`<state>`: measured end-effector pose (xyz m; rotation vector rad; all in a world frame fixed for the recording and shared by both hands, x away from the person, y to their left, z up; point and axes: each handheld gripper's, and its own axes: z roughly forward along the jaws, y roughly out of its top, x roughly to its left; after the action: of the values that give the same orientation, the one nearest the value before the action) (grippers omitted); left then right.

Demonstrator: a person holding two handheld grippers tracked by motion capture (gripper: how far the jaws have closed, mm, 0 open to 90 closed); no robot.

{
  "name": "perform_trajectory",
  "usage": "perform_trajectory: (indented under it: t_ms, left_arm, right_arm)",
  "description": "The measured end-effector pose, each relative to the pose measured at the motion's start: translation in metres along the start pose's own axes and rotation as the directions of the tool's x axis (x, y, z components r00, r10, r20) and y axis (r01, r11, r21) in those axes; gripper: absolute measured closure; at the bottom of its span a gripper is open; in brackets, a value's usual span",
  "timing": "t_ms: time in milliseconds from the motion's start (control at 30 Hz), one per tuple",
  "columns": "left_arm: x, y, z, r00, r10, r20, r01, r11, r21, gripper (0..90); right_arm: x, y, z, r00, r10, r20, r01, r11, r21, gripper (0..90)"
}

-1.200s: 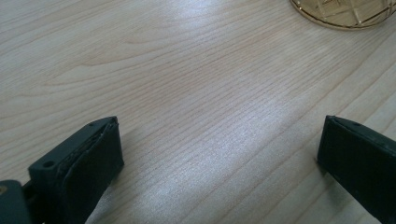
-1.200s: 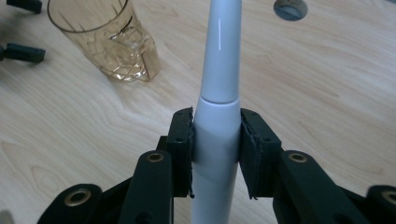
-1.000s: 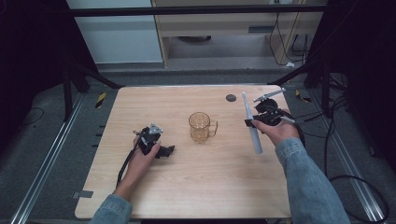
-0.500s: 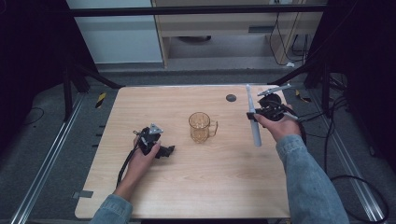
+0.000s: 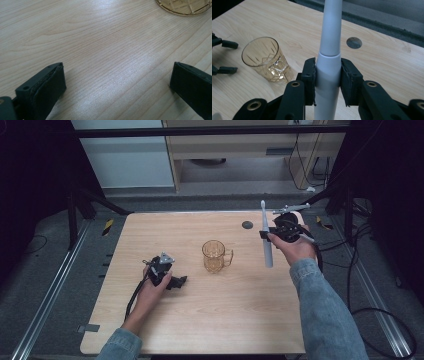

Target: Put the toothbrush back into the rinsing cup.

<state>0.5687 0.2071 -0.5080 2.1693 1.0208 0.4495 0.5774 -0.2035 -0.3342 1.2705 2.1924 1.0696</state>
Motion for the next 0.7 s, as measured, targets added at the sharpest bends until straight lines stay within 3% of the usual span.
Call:
perform_trajectory:
  t_ms: [300, 500, 700]
  left_arm:
    - [0.0, 0.0, 0.0, 1.0, -0.001, 0.0, 0.001, 1.0, -0.001, 0.0]
    - [0.0, 0.0, 0.0, 1.0, 0.002, 0.001, -0.002, 1.0, -0.002, 0.0]
    - [0.0, 0.0, 0.0, 1.0, 0.002, 0.001, -0.002, 1.0, -0.002, 0.0]
  right_arm:
    - [0.008, 0.01, 0.008, 1.0, -0.001, 0.003, 0.001, 0.999, -0.045, 67.5]
    - [0.009, 0.016, 0.011, 0.9999, 0.001, 0.011, 0.0, 0.999, -0.044, 67.5]
    - [0.01, 0.019, 0.011, 0.9993, 0.032, 0.019, -0.031, 0.9976, -0.061, 67.5]
